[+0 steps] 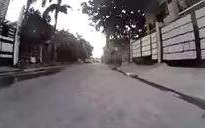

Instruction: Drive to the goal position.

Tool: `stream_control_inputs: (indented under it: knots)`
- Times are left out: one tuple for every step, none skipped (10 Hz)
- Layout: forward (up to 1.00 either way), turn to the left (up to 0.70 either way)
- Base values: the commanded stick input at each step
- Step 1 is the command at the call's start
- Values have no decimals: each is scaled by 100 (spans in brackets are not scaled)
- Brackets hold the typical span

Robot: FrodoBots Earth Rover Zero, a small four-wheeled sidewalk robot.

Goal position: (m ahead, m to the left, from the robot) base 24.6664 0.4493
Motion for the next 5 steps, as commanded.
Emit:
stream_control_inputs:
  knots:
    - [100,0]
    - [100,0]
    - [100,0]
    - [100,0]
    - [100,0]
